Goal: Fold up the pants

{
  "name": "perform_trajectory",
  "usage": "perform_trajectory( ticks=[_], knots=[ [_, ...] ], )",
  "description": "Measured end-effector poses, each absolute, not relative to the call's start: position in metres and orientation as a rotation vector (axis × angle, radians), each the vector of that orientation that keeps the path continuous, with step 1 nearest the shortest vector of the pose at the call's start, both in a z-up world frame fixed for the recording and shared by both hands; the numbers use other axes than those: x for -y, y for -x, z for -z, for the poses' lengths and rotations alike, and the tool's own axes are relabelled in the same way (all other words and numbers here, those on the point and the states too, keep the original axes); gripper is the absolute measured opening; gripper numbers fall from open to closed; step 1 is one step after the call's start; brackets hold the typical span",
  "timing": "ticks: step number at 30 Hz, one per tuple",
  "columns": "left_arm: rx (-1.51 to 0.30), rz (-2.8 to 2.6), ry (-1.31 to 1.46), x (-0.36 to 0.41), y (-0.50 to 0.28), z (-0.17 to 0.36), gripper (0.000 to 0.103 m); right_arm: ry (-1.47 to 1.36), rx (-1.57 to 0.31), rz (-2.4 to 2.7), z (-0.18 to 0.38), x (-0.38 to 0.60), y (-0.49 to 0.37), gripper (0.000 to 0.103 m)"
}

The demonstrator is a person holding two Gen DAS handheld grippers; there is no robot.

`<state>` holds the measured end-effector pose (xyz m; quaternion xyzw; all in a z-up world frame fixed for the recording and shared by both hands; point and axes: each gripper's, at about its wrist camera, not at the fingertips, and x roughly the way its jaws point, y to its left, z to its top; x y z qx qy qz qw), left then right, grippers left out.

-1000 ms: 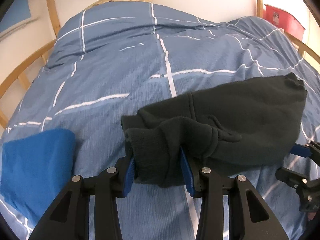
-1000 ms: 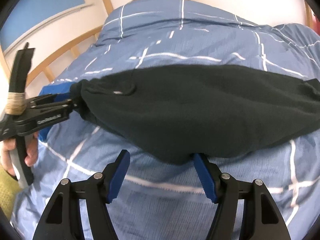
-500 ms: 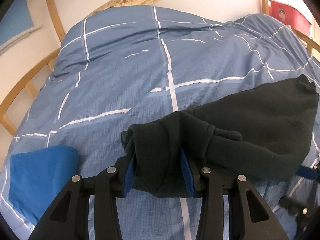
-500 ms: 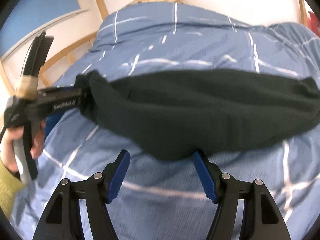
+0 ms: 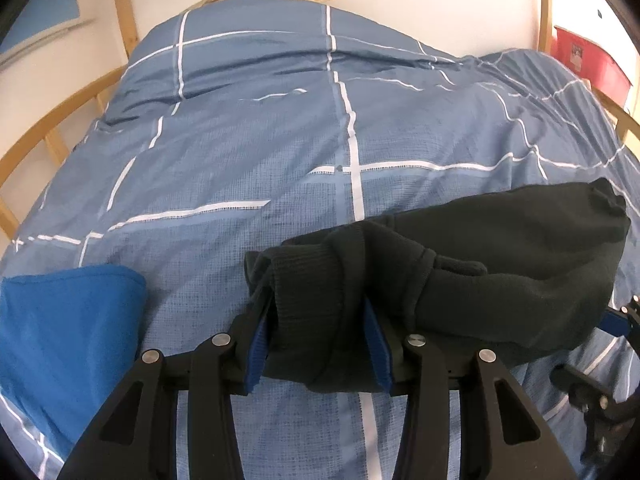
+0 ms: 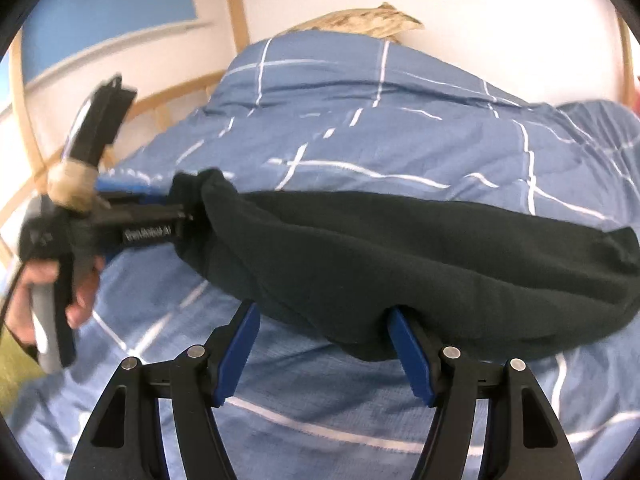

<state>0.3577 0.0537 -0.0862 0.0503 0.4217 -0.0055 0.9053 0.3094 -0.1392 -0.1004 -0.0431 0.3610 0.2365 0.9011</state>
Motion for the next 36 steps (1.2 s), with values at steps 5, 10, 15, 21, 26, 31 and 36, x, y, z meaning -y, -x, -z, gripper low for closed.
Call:
perform_trajectory(
  ticks=[5, 10, 15, 21, 26, 31, 36],
  knots=[
    [-0.865, 0.002, -0.171, -0.047, -0.351, 0.086, 0.044, 0.118, -0.794, -0.509, 0.109, 0.151, -0.324, 0.038],
    [-0.854, -0.008, -0.24, -0.043, -0.328, 0.083, 0.044, 0.102, -0.83, -0.549, 0.103, 0.158, -0.316, 0.016],
    [-0.873, -0.002, -0.277, -0.045, -0.284, 0.089, 0.044, 0.128, -0.836, -0.521, 0.091, 0.162, -0.278, 0.014],
    [-1.022, -0.012, -0.238, -0.06, -0.258, 0.119, 0.043, 0.088, -0.967, -0.47, 0.123, 0.167, -0.271, 0.013],
    [-0.939, -0.011, -0.263, -0.057, -0.236, 0.101, 0.043, 0.105, -1.002, -0.473, 0.131, 0.161, -0.262, 0.001],
    [-0.822, -0.013, -0.258, -0.056, -0.243, 0.07, 0.044, 0.066, -0.888, -0.427, 0.109, 0.168, -0.245, 0.002],
    [-0.809, 0.072, -0.116, -0.069, -0.28, 0.07, 0.045, 0.052, -0.766, -0.363, 0.081, 0.158, -0.256, 0.02]
  ],
)
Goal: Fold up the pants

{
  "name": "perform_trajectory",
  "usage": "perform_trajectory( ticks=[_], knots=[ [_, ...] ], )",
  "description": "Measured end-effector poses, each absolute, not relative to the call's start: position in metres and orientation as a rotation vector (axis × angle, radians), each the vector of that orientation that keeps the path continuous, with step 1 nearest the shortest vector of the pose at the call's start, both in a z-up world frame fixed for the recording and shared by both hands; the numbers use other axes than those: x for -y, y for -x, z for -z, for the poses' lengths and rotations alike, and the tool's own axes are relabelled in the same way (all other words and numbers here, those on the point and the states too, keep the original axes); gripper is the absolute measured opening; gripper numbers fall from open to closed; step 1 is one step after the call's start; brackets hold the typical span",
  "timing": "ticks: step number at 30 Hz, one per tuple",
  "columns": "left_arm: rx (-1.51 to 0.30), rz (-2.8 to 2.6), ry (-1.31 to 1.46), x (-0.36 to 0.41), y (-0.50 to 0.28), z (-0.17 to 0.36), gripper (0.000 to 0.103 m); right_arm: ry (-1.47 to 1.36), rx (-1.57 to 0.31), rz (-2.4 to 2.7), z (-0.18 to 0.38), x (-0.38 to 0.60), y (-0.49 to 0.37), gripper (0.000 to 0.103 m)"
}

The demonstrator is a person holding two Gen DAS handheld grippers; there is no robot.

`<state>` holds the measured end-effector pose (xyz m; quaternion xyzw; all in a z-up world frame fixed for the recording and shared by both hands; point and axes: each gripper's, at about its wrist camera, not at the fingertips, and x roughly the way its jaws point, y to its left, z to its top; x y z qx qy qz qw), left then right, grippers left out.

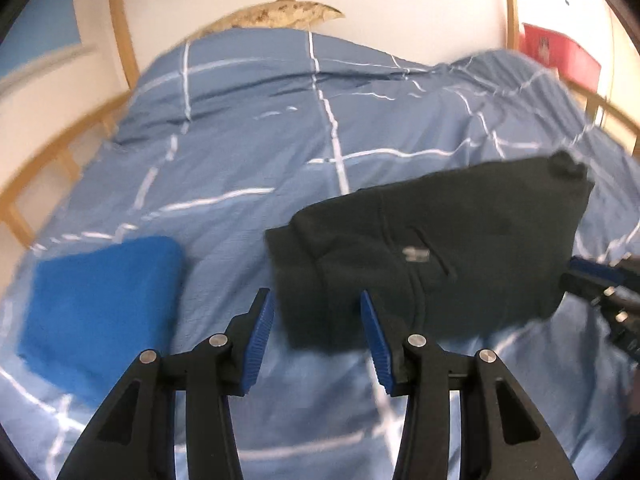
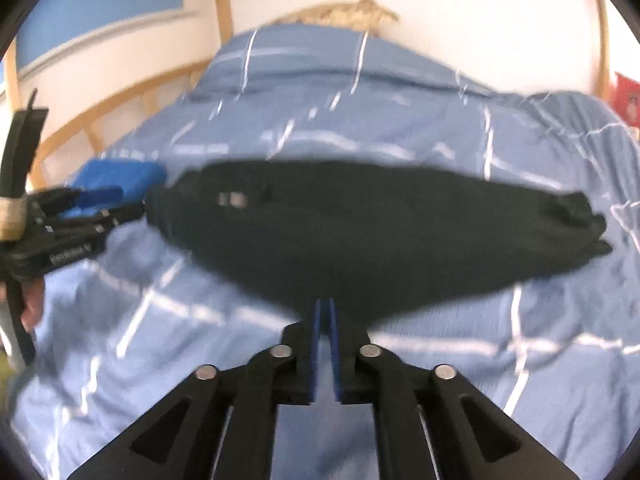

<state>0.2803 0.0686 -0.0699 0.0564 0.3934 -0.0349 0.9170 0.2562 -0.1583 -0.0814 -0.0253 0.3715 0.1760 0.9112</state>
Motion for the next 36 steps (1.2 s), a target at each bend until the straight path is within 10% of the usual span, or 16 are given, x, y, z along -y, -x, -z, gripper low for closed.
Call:
perform_trajectory(
  ticks=[20, 27, 36],
  knots=[
    [-0.878, 0.025, -0.017, -0.088, -0.262, 0.087, 0.048, 0.042, -0.847, -0.36, 0.113, 0.138, -0.267, 0.022],
    [-0.668, 0.108, -0.108, -0.044, -0.243, 0.014, 0.07, -0.101, -0.636, -0.314, 0.049, 0.178, -0.242, 0.047],
    [-0.594, 0.369, -0.164, 0.048, -0.28, -0.029, 0.072, -0.286, -0.467, -0.096, -0.006, 0.261, -0.235, 0.06]
  ],
)
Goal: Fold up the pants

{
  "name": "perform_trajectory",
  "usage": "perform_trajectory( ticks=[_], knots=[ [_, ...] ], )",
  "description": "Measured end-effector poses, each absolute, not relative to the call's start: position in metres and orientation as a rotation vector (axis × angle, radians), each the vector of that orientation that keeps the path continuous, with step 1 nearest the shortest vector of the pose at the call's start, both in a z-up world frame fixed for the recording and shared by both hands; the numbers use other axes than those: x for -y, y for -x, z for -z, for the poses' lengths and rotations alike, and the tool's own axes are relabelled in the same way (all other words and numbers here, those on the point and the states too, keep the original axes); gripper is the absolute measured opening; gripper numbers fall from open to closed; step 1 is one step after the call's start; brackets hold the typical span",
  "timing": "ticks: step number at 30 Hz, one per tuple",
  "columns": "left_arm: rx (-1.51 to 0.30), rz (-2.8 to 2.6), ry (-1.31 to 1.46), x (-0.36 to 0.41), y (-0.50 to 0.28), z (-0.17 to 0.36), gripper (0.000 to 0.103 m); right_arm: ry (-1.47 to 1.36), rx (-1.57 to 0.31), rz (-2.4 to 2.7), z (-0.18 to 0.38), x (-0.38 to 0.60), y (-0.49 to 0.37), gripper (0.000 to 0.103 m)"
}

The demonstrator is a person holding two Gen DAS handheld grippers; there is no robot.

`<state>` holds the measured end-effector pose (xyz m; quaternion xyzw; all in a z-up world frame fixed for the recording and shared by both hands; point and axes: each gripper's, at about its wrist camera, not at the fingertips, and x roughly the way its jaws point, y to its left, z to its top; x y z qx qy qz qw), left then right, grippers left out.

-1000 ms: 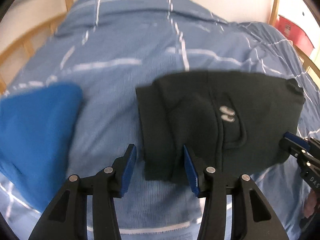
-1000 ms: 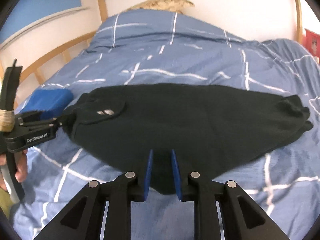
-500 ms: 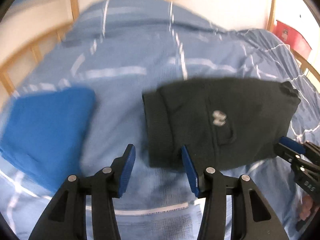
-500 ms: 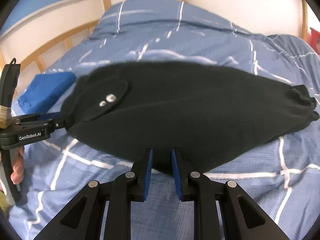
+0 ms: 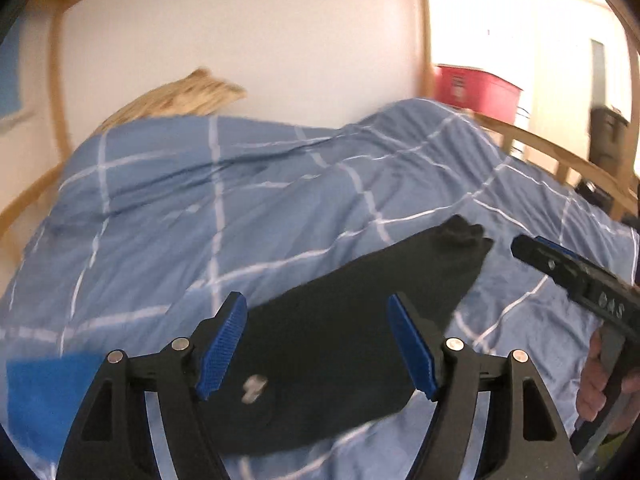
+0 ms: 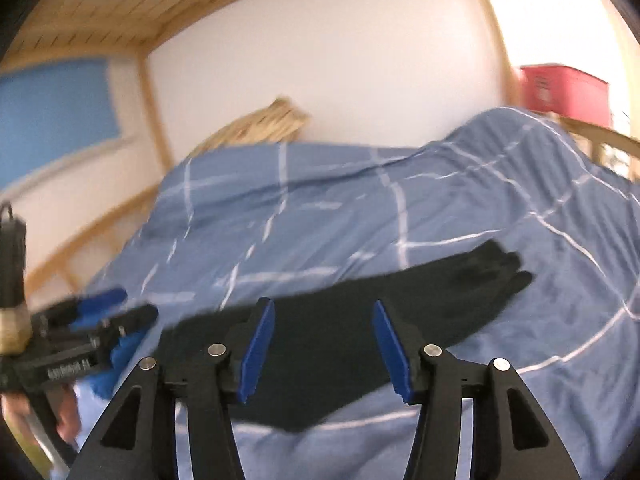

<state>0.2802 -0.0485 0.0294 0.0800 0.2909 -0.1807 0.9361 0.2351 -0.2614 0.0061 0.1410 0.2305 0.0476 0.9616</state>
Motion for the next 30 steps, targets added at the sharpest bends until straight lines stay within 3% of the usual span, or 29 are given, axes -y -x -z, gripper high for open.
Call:
perform_trajectory(
  ticks=[16, 24, 27, 30],
  knots=[
    [-0.643, 0.589, -0.386, 0.255, -0.368, 0.026, 0.072, -0.703, -0.568, 0.212, 0.077, 0.437, -0.328, 0.064],
    [-0.686, 0.578, -0.485, 0.272, -0.407, 0.056, 0.072, -0.862, -0.603, 0.271, 0.125, 0.466, -0.363, 0.064],
    [-0.717, 0.598, -0.469, 0.272, -0.423, 0.065, 0.072, -0.888, -0.579, 0.262, 0.135, 0.467, -0.362, 0.071],
    [-0.754, 0.607, -0.473, 0.274, -0.441, 0.077, 0.072, -0.951, -0.57, 0.231, 0.148, 0.469, -0.365, 0.072]
  ],
)
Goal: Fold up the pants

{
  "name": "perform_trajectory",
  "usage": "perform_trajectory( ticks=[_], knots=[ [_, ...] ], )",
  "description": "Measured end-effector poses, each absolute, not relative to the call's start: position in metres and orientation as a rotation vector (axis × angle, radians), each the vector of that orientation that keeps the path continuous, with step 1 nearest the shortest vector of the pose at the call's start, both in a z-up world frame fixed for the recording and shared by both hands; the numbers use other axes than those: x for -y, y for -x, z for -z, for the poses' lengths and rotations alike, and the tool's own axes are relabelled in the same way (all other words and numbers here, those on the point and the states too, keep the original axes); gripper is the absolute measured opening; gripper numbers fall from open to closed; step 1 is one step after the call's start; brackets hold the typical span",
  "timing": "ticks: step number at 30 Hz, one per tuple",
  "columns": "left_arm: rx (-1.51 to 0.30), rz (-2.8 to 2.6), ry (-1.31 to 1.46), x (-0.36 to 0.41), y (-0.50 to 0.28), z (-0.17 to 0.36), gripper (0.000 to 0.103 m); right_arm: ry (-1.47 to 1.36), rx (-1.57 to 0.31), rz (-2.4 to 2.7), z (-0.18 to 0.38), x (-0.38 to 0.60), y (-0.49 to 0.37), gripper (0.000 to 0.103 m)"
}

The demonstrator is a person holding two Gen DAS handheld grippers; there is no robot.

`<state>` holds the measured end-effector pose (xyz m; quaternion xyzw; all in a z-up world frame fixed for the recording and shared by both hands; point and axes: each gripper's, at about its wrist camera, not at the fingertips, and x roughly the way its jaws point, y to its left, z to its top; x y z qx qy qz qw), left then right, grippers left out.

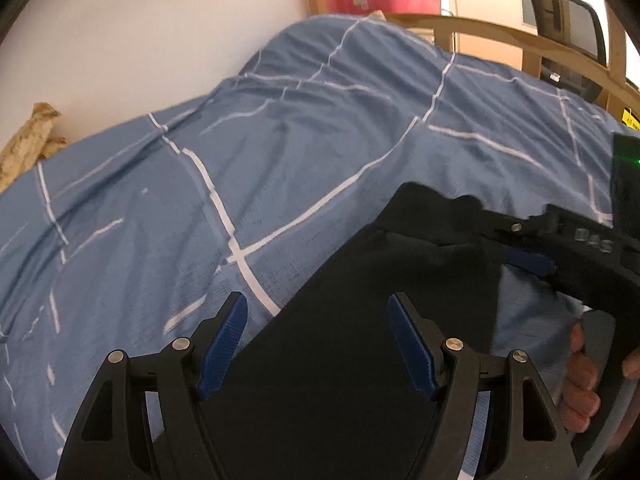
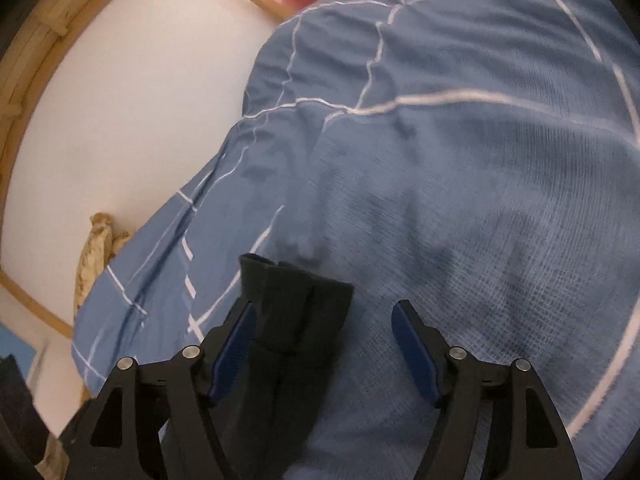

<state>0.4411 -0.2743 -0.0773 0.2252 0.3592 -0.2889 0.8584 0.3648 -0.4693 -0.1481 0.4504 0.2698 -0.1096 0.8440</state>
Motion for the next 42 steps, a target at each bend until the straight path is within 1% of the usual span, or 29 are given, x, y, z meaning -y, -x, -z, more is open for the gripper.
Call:
perform_trajectory(
  ticks=[5, 9, 10, 11, 13, 14, 16, 19, 22, 25, 30, 32, 34, 35, 38, 39, 41, 42],
  knots=[
    [-0.748, 0.593, -0.53, 0.275, -0.455, 0.089, 0.072, -0.906, -0.553, 0.16, 0.148, 0.461, -0.375, 0.072],
    [-0.752, 0.609, -0.511, 0.272, -0.458, 0.089, 0.072, -0.856, -0.522, 0.152, 0.145, 0.454, -0.38, 0.071],
    [-0.753, 0.617, -0.503, 0.273, -0.459, 0.088, 0.072, -0.834, -0.516, 0.154, 0.144, 0.451, -0.382, 0.069],
    [-0.754, 0.625, -0.49, 0.273, -0.461, 0.087, 0.072, -0.797, -0.518, 0.164, 0.142, 0.448, -0.385, 0.065],
    [-0.774, 0.644, -0.463, 0.275, -0.464, 0.084, 0.072, -0.745, -0.532, 0.178, 0.145, 0.444, -0.389, 0.043],
    [-0.791, 0.651, -0.448, 0.276, -0.467, 0.083, 0.072, -0.756, -0.539, 0.177, 0.147, 0.446, -0.389, 0.039],
    [-0.829, 0.659, -0.414, 0.28, -0.473, 0.081, 0.072, -0.794, -0.535, 0.175, 0.151, 0.451, -0.385, 0.023],
    [-0.861, 0.689, -0.388, 0.289, -0.477, 0.08, 0.072, -0.824, -0.51, 0.223, 0.152, 0.449, -0.357, 0.017],
    [-0.886, 0.762, -0.407, 0.309, -0.476, 0.079, 0.072, -0.779, -0.516, 0.304, 0.147, 0.434, -0.334, 0.016],
    [-0.903, 0.834, -0.473, 0.335, -0.471, 0.082, 0.072, -0.74, -0.533, 0.361, 0.149, 0.426, -0.33, 0.015],
    [-0.892, 0.961, -0.634, 0.377, -0.458, 0.088, 0.07, -0.863, -0.52, 0.359, 0.163, 0.44, -0.321, 0.015],
    [-0.919, 0.995, -0.649, 0.386, -0.458, 0.093, 0.065, -0.855, -0.518, 0.361, 0.162, 0.439, -0.32, 0.015],
    [-0.986, 1.03, -0.625, 0.395, -0.46, 0.1, 0.063, -0.865, -0.515, 0.357, 0.163, 0.44, -0.319, 0.015],
    [-0.999, 1.035, -0.628, 0.399, -0.46, 0.103, 0.058, -0.875, -0.514, 0.354, 0.163, 0.441, -0.32, 0.015],
    [-1.039, 1.037, -0.636, 0.405, -0.463, 0.115, 0.054, -0.895, -0.512, 0.348, 0.165, 0.442, -0.32, 0.015],
    [-1.066, 1.035, -0.602, 0.406, -0.466, 0.118, 0.047, -0.898, -0.511, 0.349, 0.165, 0.442, -0.32, 0.015],
    [-1.1, 1.032, -0.558, 0.404, -0.467, 0.121, 0.041, -0.907, -0.513, 0.349, 0.167, 0.444, -0.32, 0.015],
    [-1.092, 1.031, -0.56, 0.404, -0.465, 0.121, 0.036, -0.919, -0.513, 0.347, 0.168, 0.445, -0.321, 0.015]
  ],
)
